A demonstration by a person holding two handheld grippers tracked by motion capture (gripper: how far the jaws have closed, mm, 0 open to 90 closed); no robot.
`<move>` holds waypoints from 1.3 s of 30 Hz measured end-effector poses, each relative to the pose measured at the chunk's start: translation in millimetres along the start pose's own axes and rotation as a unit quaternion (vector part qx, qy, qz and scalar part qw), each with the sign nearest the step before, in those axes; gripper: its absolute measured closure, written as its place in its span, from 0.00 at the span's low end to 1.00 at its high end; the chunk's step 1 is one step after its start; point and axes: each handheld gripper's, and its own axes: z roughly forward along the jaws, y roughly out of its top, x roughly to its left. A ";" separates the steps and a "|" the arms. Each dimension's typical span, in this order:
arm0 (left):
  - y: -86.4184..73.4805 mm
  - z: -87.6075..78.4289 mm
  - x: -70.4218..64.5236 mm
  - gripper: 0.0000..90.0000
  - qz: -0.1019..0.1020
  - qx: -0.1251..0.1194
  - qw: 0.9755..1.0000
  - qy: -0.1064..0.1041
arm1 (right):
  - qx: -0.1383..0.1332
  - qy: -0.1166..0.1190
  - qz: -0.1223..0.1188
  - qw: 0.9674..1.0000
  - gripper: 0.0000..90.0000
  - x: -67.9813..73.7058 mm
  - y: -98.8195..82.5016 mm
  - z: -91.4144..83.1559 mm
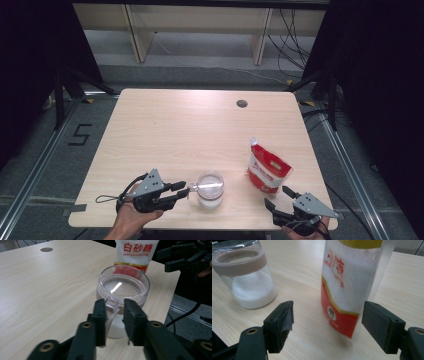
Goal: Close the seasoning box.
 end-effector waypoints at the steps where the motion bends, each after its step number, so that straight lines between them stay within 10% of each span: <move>1: -0.3 -1.0 2.1 0.68 0.010 0.003 1.000 0.002 | 0.000 0.000 0.000 1.000 0.29 0.2 0.0 0.0; 16: -23.3 -10.2 9.3 0.22 -0.022 0.015 0.999 0.025 | -0.005 0.004 -0.006 1.000 0.26 0.1 0.0 1.1; 24: -34.1 -11.6 9.2 0.18 -0.019 0.029 0.999 0.029 | 0.003 0.004 0.022 1.000 0.25 3.4 -0.3 -0.2; 39: -54.4 -16.0 6.6 0.18 -0.011 0.057 0.998 0.035 | -0.002 0.028 0.001 1.000 0.19 4.4 -1.3 -0.9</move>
